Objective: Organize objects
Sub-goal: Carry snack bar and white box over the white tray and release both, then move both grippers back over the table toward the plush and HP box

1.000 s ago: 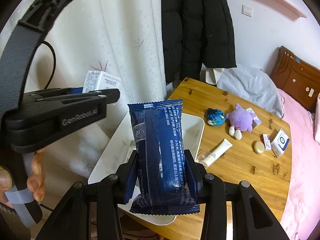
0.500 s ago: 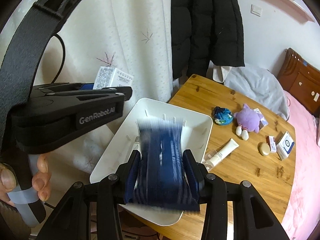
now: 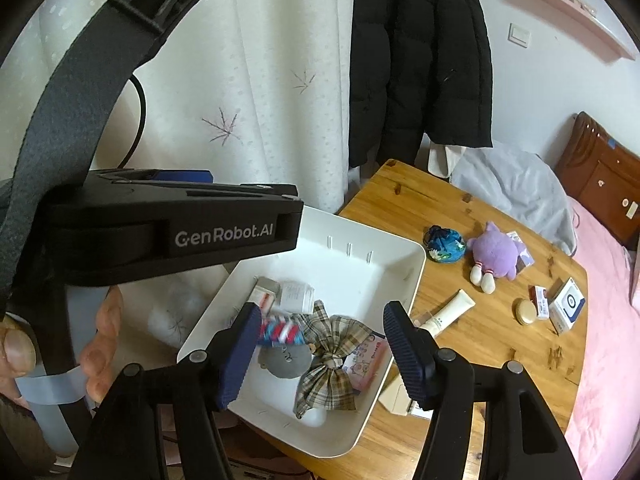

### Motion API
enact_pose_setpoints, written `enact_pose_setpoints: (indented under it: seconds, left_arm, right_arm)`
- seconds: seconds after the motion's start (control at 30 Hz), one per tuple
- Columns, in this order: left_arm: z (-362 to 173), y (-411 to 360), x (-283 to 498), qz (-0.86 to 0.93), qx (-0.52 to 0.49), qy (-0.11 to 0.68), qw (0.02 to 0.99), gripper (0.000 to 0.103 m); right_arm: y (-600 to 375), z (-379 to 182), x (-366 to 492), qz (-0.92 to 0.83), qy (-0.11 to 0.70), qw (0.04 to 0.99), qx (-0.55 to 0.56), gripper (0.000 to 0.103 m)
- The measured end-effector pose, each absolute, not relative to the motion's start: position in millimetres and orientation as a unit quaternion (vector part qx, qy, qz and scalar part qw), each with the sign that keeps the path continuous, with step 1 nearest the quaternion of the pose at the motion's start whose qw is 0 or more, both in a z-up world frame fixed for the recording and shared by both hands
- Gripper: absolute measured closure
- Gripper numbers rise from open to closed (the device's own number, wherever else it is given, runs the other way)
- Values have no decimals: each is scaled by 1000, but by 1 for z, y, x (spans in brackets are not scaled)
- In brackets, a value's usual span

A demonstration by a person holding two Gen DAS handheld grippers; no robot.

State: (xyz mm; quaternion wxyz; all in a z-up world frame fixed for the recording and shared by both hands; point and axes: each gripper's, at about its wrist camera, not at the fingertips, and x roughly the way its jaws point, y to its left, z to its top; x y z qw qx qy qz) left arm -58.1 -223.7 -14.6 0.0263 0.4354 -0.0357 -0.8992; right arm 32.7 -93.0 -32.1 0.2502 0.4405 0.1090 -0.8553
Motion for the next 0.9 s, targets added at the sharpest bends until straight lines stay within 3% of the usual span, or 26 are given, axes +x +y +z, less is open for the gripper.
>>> enact_pose_setpoints:
  seconds: [0.9]
  left_arm:
    - [-12, -198, -65, -899, 434, -58, 20, 24]
  right_arm:
    - [-75, -30, 26, -861, 101, 232, 441, 38]
